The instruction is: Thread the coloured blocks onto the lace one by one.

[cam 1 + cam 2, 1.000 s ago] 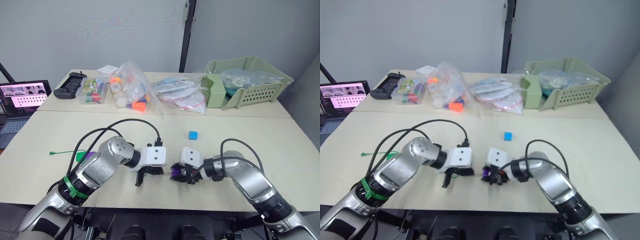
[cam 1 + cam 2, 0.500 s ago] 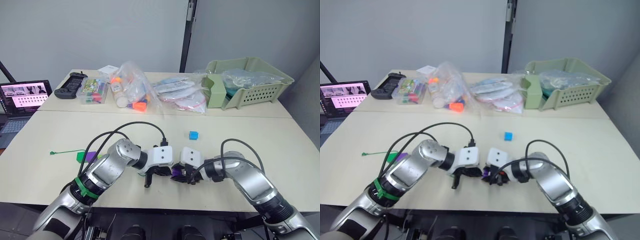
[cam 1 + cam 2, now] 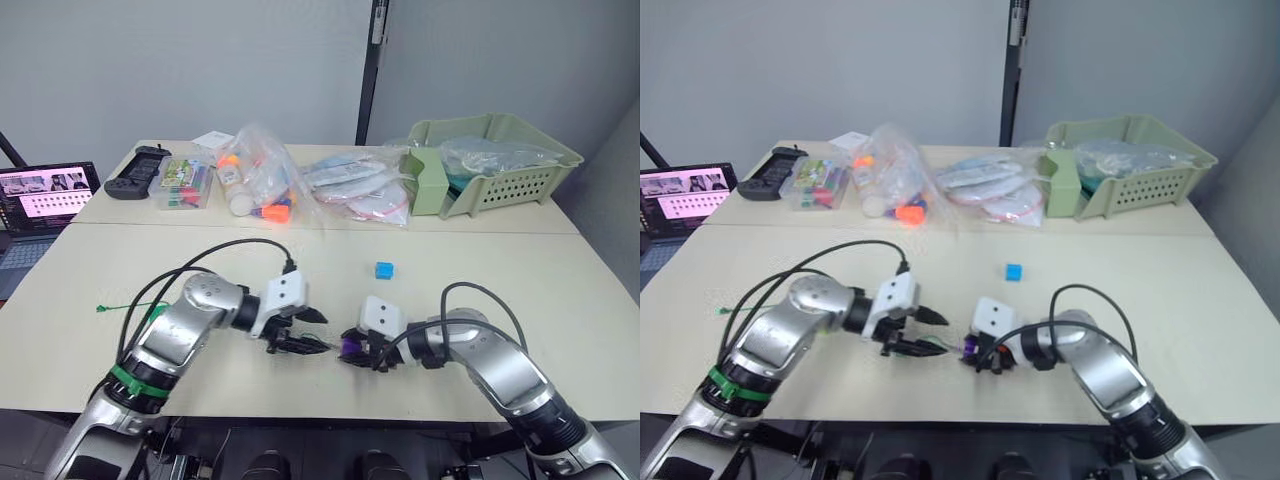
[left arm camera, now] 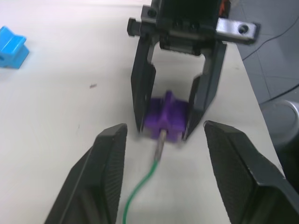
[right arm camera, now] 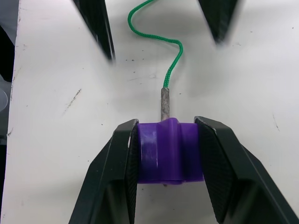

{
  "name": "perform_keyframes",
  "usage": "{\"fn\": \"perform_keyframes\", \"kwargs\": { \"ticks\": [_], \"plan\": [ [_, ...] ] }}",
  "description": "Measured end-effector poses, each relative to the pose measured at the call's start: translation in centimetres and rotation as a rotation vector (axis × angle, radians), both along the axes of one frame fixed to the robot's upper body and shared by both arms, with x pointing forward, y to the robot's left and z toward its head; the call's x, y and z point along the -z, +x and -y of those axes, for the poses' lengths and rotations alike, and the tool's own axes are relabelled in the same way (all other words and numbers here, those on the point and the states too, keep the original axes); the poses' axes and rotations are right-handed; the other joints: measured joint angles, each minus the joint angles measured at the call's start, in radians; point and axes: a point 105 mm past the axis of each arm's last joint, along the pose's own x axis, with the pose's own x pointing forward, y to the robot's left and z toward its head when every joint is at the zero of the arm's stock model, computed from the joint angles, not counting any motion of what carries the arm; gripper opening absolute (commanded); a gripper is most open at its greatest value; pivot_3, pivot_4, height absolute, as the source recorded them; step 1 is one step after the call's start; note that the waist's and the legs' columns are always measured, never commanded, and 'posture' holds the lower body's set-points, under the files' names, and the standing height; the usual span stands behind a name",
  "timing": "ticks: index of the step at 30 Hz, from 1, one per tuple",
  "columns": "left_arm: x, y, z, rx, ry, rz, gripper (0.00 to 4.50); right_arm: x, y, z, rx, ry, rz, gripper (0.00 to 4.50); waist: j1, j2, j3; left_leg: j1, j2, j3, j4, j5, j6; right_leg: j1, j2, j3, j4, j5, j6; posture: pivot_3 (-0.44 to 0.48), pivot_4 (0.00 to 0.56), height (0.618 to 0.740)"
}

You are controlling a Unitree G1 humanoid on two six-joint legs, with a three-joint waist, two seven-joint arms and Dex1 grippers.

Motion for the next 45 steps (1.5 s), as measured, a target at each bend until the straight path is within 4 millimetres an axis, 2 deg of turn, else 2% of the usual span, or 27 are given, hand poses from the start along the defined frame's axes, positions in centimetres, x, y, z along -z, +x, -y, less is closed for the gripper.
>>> {"fn": "perform_keyframes", "kwargs": {
  "ticks": [5,9,13,17,18,25,31,36,45],
  "plan": [
    [1.0,0.4,-0.7,0.013,-0.004,0.028,2.68,0.0,0.0,0.2,0.009,-0.008,-0.001,1.37,0.006,0.0,0.0,0.0,0.0,0.001,0.001,0.0,0.0,0.001,0.0,0.0,-0.001,0.0,0.0,0.0,0.15,0.74],
    [2.3,1.2,-0.1,0.012,-0.01,0.085,2.68,0.0,-0.1,0.2,0.009,-0.01,-0.002,1.37,0.006,0.0,0.0,-0.001,-0.001,0.001,0.001,0.0,0.0,0.001,0.0,0.0,-0.001,0.0,0.0,0.0,0.15,0.74],
    [3.5,1.4,0.1,0.025,0.002,0.107,1.49,-0.1,-0.1,0.3,0.007,-0.01,-0.005,1.37,0.004,0.0,0.0,-0.001,0.0,0.001,0.001,0.0,0.0,0.0,0.0,0.0,-0.001,0.0,0.0,0.0,0.15,0.74],
    [3.6,1.4,0.1,0.035,-0.003,0.107,0.18,0.0,-0.2,0.5,0.008,-0.012,-0.013,1.37,0.004,0.0,0.0,-0.001,-0.001,0.001,0.001,0.0,0.0,0.0,-0.001,0.0,0.0,0.0,0.0,0.0,0.15,0.74],
    [3.6,1.4,0.1,0.037,-0.004,0.106,0.02,0.0,-0.3,0.5,0.008,-0.012,-0.015,1.37,0.004,0.0,0.0,-0.001,-0.001,0.001,0.001,0.0,0.0,0.0,0.0,0.0,0.0,0.0,0.0,0.0,0.15,0.74],
    [3.2,1.1,0.5,0.057,-0.008,0.116,0.02,0.0,-0.2,0.6,0.021,-0.011,-0.023,1.37,0.004,0.0,0.0,-0.001,-0.001,0.001,0.001,0.0,0.0,0.0,0.0,0.0,0.0,0.0,0.0,0.0,0.15,0.74],
    [2.6,0.5,1.7,0.085,-0.016,0.115,0.02,0.0,-0.2,0.6,0.028,-0.012,-0.02,1.37,0.004,0.0,0.0,-0.001,-0.001,0.001,0.001,0.0,0.0,0.001,0.0,0.0,0.0,0.0,0.0,0.0,0.15,0.74],
    [3.0,0.2,3.2,0.108,0.006,0.097,0.02,0.0,-0.1,0.6,0.031,-0.012,-0.019,1.37,0.004,0.0,0.0,-0.001,-0.001,0.001,0.001,0.0,0.0,0.001,0.0,0.0,-0.001,0.0,0.0,0.0,0.15,0.74],
    [3.8,0.7,3.4,0.076,0.077,0.101,0.02,0.0,-0.2,0.5,0.036,-0.015,-0.015,1.37,0.003,0.0,0.0,-0.001,-0.001,0.001,0.001,0.0,0.0,0.001,0.0,0.0,-0.001,0.0,0.0,0.0,0.15,0.74]
  ]
}}
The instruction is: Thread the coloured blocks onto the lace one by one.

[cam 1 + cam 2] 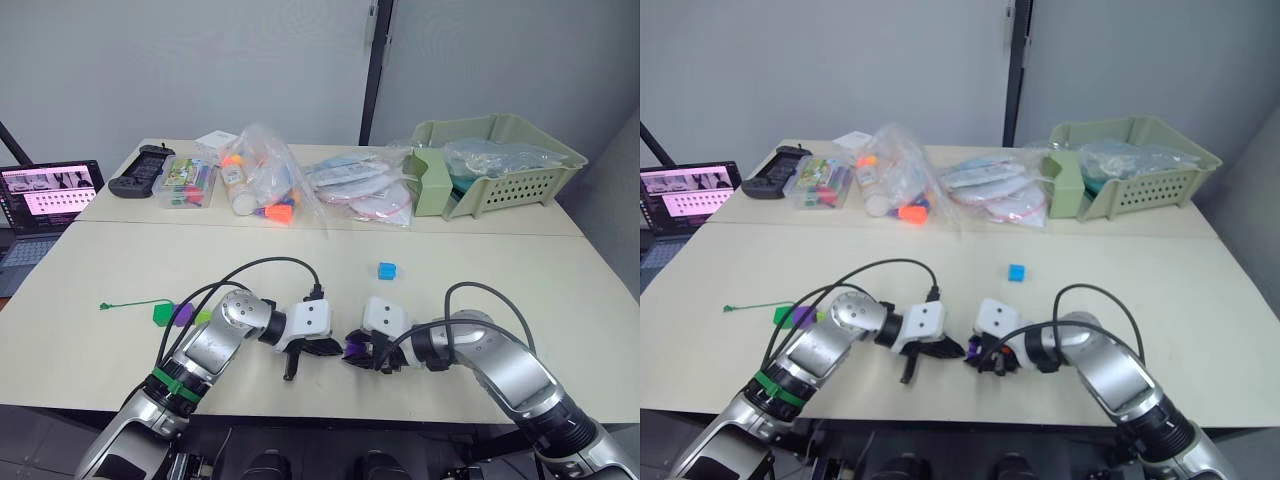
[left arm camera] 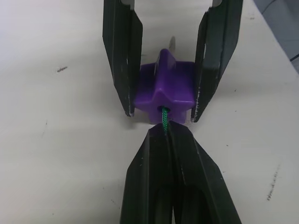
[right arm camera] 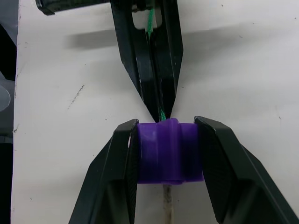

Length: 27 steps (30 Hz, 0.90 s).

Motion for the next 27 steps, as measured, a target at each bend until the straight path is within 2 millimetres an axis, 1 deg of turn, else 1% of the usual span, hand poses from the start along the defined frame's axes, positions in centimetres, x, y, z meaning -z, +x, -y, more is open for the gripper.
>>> {"fn": "perform_keyframes", "kwargs": {
  "ticks": [3,4,9,13,19,23,24,27],
  "plan": [
    [-0.2,0.1,-0.6,-0.021,-0.001,-0.017,0.83,0.0,0.0,0.0,0.002,0.0,0.002,1.37,0.0,0.0,0.0,0.0,0.0,0.0,0.0,0.0,0.0,0.0,0.0,0.0,0.0,0.0,0.0,0.0,0.15,0.74],
    [-0.5,0.2,-1.0,-0.032,-0.008,-0.023,1.24,0.0,0.0,0.0,0.003,0.0,0.002,1.37,0.0,0.0,0.0,0.0,0.0,0.0,0.0,0.0,0.0,0.0,0.0,0.0,0.0,0.0,0.0,0.0,0.15,0.74],
    [-1.3,0.6,-2.2,-0.069,-0.016,-0.017,2.78,0.0,0.0,0.0,0.003,0.002,0.003,1.37,0.0,0.0,0.0,0.0,0.0,0.0,0.0,0.0,0.0,0.0,0.0,0.0,0.0,0.0,0.0,0.0,0.15,0.74],
    [-1.2,0.6,-3.5,-0.089,-0.009,-0.041,2.78,0.0,0.0,-0.1,0.003,0.005,0.003,1.37,-0.002,0.0,0.0,0.0,0.0,-0.001,0.0,0.0,0.0,0.0,0.0,0.0,0.0,0.0,0.0,0.0,0.15,0.74],
    [-0.5,0.9,-3.3,-0.098,-0.021,-0.04,2.78,0.0,0.1,-0.1,0.005,0.005,0.004,1.37,0.0,0.0,0.0,0.0,0.0,0.0,0.0,0.0,0.0,0.0,0.0,0.0,0.0,0.0,0.0,0.0,0.15,0.74],
    [0.1,0.6,-2.8,-0.087,-0.021,-0.063,1.65,0.0,0.1,-0.1,0.007,0.005,0.004,1.37,-0.001,0.0,0.0,0.0,0.0,0.0,0.0,0.0,0.0,0.0,0.0,0.0,0.0,0.0,0.0,0.0,0.15,0.74],
    [0.1,0.7,-2.8,-0.087,-0.02,-0.06,1.27,0.0,0.0,-0.1,0.008,0.005,0.004,1.37,-0.001,0.0,0.0,0.0,0.0,0.0,0.0,0.0,0.0,0.0,0.0,0.0,0.0,0.0,0.0,0.0,0.15,0.74],
    [0.1,0.7,-2.8,-0.085,-0.017,-0.045,0.32,0.0,0.0,-0.1,0.012,0.005,0.004,1.37,-0.001,0.0,0.0,0.0,0.0,0.0,0.0,0.0,0.0,0.0,0.0,0.0,0.0,0.0,0.0,0.0,0.15,0.74]
  ]
}}
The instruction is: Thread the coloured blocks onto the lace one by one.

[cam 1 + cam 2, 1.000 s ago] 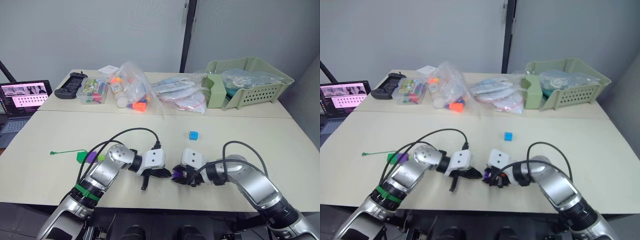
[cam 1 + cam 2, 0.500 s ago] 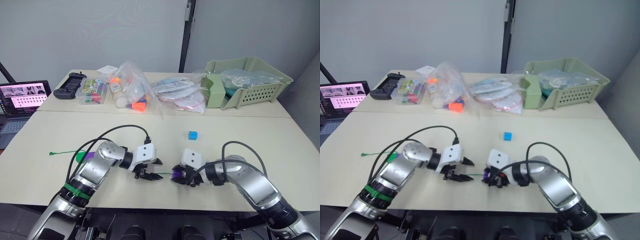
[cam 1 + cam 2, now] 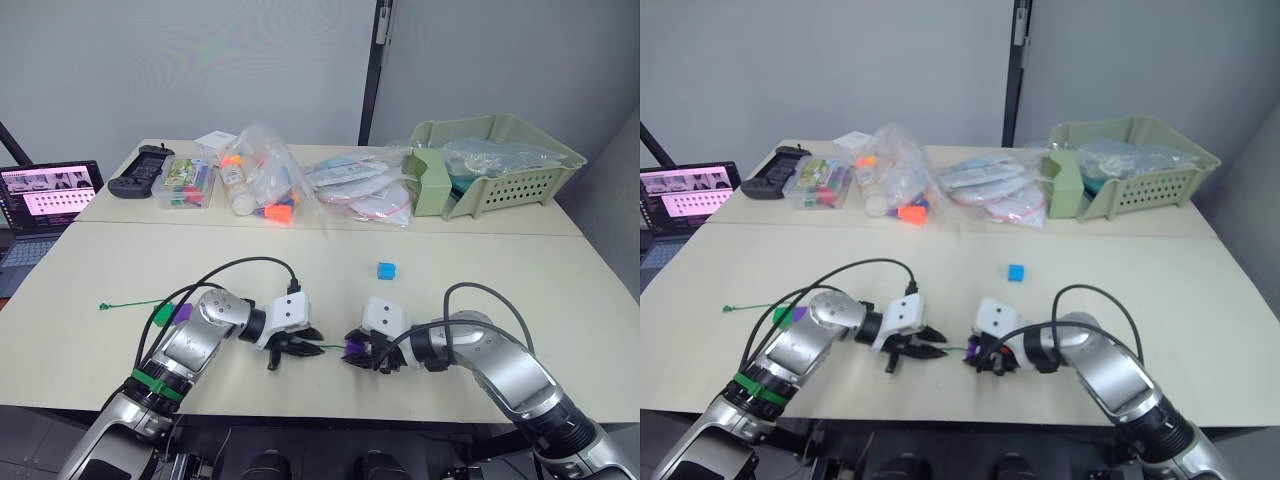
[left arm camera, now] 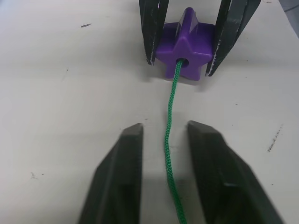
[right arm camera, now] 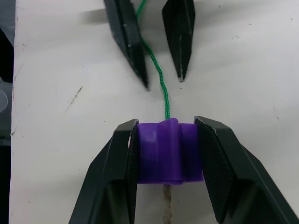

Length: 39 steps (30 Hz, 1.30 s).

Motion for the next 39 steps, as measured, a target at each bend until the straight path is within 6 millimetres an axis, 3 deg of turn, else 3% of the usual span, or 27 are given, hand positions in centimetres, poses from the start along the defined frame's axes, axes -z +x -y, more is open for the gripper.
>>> {"fn": "perform_keyframes", "kwargs": {
  "ticks": [1,9,14,19,25,27,28,29,35,37,39],
  "plan": [
    [0.0,0.1,0.1,-0.002,-0.002,0.002,0.04,0.0,0.0,0.0,0.001,0.0,0.001,1.37,0.0,0.0,0.0,0.0,0.0,0.0,0.0,0.0,0.0,0.0,0.0,0.0,0.0,0.0,0.0,0.0,0.15,0.74],
    [-0.1,0.0,0.4,0.004,-0.015,0.0,0.04,0.0,0.0,0.0,0.004,0.001,0.002,1.37,0.0,0.0,0.0,0.0,0.0,0.0,0.0,0.0,0.0,0.0,0.0,0.0,0.0,0.0,0.0,0.0,0.15,0.74],
    [-1.0,-0.7,1.2,0.048,-0.023,0.023,0.04,0.0,0.0,0.0,0.005,0.001,0.003,1.37,0.0,0.0,0.0,0.0,0.0,0.0,0.0,0.0,0.0,0.0,0.0,0.0,0.0,0.0,0.0,0.0,0.15,0.74],
    [-0.7,-1.1,2.5,0.073,-0.031,0.004,0.04,0.0,0.0,0.0,0.004,0.001,0.004,1.37,0.0,0.0,0.0,0.0,0.0,0.0,0.0,0.0,0.0,0.0,0.0,0.0,0.0,0.0,0.0,0.0,0.15,0.74],
    [-0.8,-0.8,2.2,0.055,-0.021,0.016,0.04,-0.1,0.0,0.0,0.005,0.001,0.005,1.37,0.0,0.0,0.0,0.0,0.0,0.0,0.0,0.0,0.0,0.0,0.0,0.0,0.0,0.0,0.0,0.0,0.15,0.74],
    [-1.0,-0.6,2.1,0.036,-0.03,0.011,0.65,-0.1,0.0,0.0,0.004,0.001,0.005,1.37,0.0,0.0,0.0,0.0,0.0,0.0,0.0,0.0,0.0,0.0,0.0,0.0,0.0,0.0,0.0,0.0,0.15,0.74],
    [-1.1,-0.4,1.9,0.024,-0.035,0.014,0.8,-0.1,0.0,0.0,0.004,0.002,0.005,1.87,0.0,0.0,0.0,0.0,0.0,0.0,0.0,0.0,0.0,0.0,0.0,0.0,0.0,0.0,0.0,0.0,0.15,0.74],
    [-1.3,-0.3,1.8,0.016,-0.044,0.015,1.21,-0.1,0.0,0.0,0.004,0.004,0.005,2.42,-0.001,0.0,0.0,0.0,0.0,0.0,0.0,0.0,0.0,0.0,0.0,0.0,0.0,0.0,0.0,0.0,0.15,0.74],
    [-2.2,-0.4,1.0,0.025,-0.043,0.03,3.13,0.1,-0.7,0.1,0.008,0.029,-0.028,4.41,0.001,0.0,0.0,0.0,0.0,0.0,0.0,0.0,0.0,0.0,0.0,0.0,0.0,0.0,0.0,0.0,0.15,0.74],
    [-2.3,-0.6,1.2,0.045,-0.041,0.034,3.78,-0.9,-0.7,0.5,0.015,0.043,-0.001,4.5,0.002,0.0,0.0,-0.001,0.0,0.0,0.0,0.0,0.0,0.0,0.0,0.0,0.0,0.0,0.0,0.0,0.15,0.74],
    [-2.3,-0.8,1.7,0.067,-0.038,0.033,3.78,-1.7,-1.2,1.5,0.038,0.057,0.016,4.5,0.007,0.0,0.0,-0.001,-0.001,0.0,0.0,0.0,0.0,0.0,0.0,0.0,-0.001,0.0,0.0,0.0,0.15,0.74]
  ]
}}
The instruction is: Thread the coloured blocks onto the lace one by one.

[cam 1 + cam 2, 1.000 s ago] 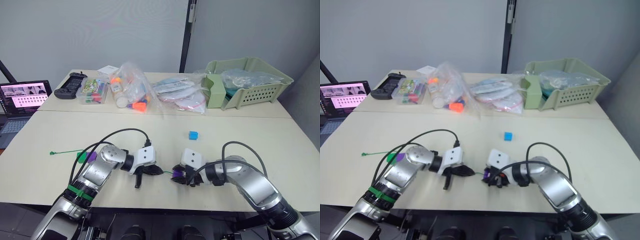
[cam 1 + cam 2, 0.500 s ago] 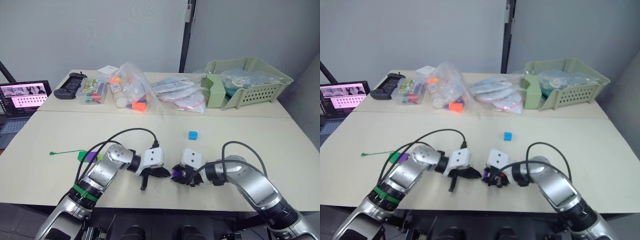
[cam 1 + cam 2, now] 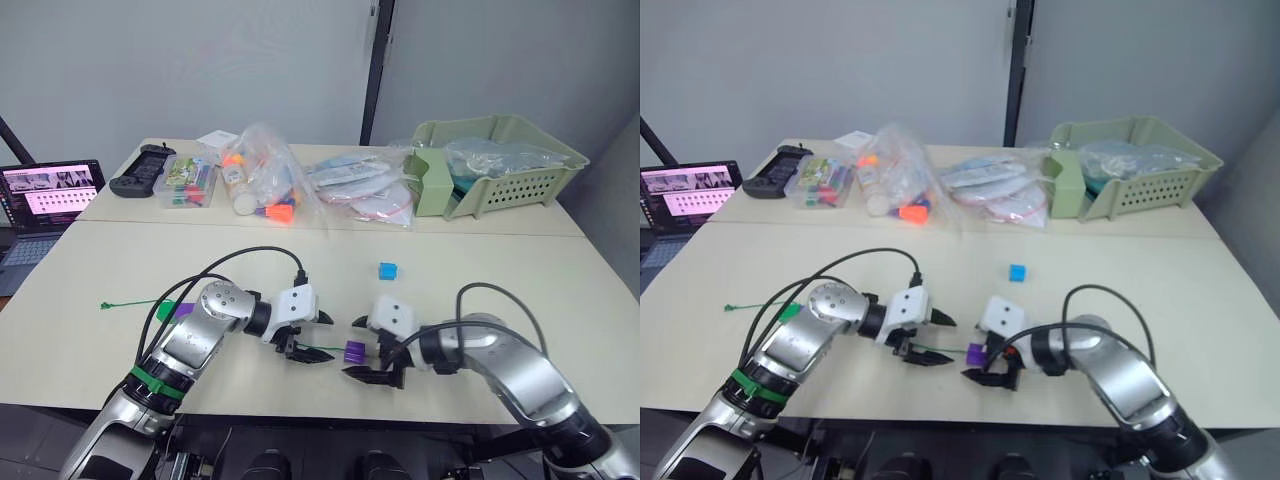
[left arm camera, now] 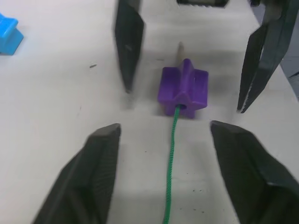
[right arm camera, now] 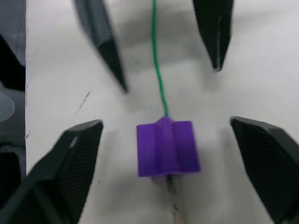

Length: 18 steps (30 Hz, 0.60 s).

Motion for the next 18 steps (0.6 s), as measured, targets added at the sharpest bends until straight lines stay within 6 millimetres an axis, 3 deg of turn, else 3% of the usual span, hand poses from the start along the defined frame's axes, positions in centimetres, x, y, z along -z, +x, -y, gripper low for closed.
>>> {"fn": "perform_keyframes", "kwargs": {
  "ticks": [4,7,13,18],
  "plan": [
    [-0.1,-0.1,1.8,0.05,0.007,0.036,3.78,-0.5,-0.8,2.3,0.055,0.009,-0.009,4.5,0.005,0.0,0.0,-0.001,0.0,0.001,0.0,0.0,0.0,0.001,0.0,0.0,-0.003,0.0,0.0,0.0,0.15,0.74],
    [0.7,0.0,3.2,0.078,0.031,0.05,3.78,0.5,-1.6,4.3,0.083,-0.024,-0.054,4.5,0.006,0.0,0.0,-0.001,0.001,0.002,0.0,0.0,0.0,0.001,0.001,0.0,-0.004,0.0,0.0,0.0,0.15,0.74],
    [2.4,-0.1,3.6,0.101,0.091,0.041,3.78,1.1,-1.4,4.7,0.091,-0.037,-0.055,4.5,-0.01,0.0,0.0,0.0,0.002,0.002,-0.001,0.0,0.0,0.0,0.002,0.0,-0.004,0.0,0.0,0.0,0.15,0.74],
    [2.4,-0.1,3.9,0.111,0.086,0.039,2.32,1.8,-1.1,4.4,0.093,-0.047,-0.048,4.5,-0.005,0.0,0.0,-0.001,0.001,0.002,0.0,0.0,0.0,0.001,0.001,0.0,-0.004,0.0,0.0,0.0,0.15,0.74]
  ]
}}
